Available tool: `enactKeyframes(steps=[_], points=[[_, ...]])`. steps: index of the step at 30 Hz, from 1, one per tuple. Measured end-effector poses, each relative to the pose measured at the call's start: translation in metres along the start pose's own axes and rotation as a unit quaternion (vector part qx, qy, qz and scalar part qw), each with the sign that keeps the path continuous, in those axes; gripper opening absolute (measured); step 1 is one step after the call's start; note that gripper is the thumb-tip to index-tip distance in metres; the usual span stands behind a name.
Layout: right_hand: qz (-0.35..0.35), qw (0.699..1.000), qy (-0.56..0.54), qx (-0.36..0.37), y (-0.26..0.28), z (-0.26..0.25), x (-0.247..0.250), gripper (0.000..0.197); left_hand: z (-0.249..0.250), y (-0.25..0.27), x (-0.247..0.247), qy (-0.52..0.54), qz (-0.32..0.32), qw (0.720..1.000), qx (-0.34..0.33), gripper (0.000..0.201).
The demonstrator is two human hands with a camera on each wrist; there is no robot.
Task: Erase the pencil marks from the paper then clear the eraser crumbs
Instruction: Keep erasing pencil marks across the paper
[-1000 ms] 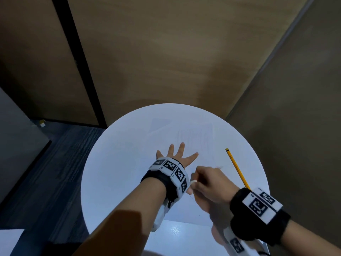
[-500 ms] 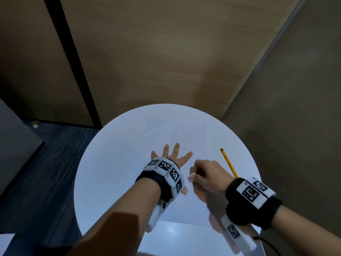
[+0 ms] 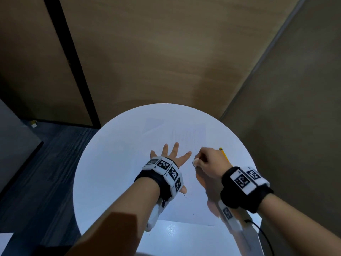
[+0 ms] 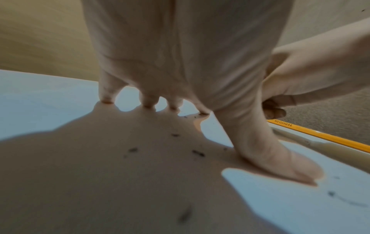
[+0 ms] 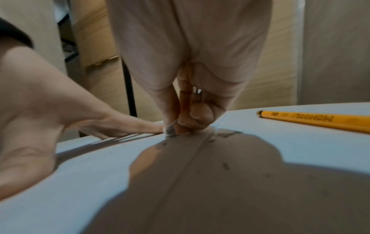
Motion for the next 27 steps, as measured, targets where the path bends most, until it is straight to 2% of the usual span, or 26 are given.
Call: enactKeyframes(steps=[3,8,14,17,20,21,23,25,27], points=[[0.017,1.0,-0.011,-0.013,-0.001,-0.001,-0.003,0.016,0.001,0.001,0.001,-0.002,-0.002,1.0,0.002,0.12],[-0.07,0.997,0.017,0.038,0.023,-0.005,-0.009,0.02,-0.001,0.0,-0.001,0.005,0.001,1.0,-0.001,0.121],[0.025,0.999,-0.008,-0.04,-0.005,0.008,0.006,0.019,0.0,0.0,-0.001,0.002,0.0,1.0,-0.004,0.12],[-0.034,0.999,-0.003,0.005,0.012,0.002,-0.001,0.028,-0.002,0.0,-0.002,0.007,0.003,1.0,-0.003,0.12],[-0.123,0.992,0.003,0.034,0.029,0.005,-0.005,0.023,-0.005,-0.002,-0.003,0.009,0.005,1.0,-0.003,0.121],[-0.128,0.991,-0.021,0.028,0.031,0.009,-0.004,0.021,-0.004,-0.002,-0.003,0.008,0.004,1.0,-0.003,0.121],[-0.083,0.987,-0.137,-0.016,0.032,0.017,0.002,0.016,-0.003,-0.001,-0.002,0.008,0.002,1.0,-0.006,0.12],[-0.018,0.954,-0.288,-0.08,0.035,0.026,0.009,0.015,-0.003,0.0,0.0,0.018,0.0,1.0,-0.005,0.116],[-0.004,0.91,-0.395,-0.124,0.042,0.029,0.01,0.014,0.0,-0.001,0.003,0.019,0.002,1.0,0.002,0.108]])
Point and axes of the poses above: each hand's wrist, its own y-axis away from the middle knuckle, its own x-axis out of the back of the hand, z = x × y, the point moved 2 cm from there along -y, towards the middle knuckle, and after that the axes turned 7 degrees about y, right-handed, at the moved point
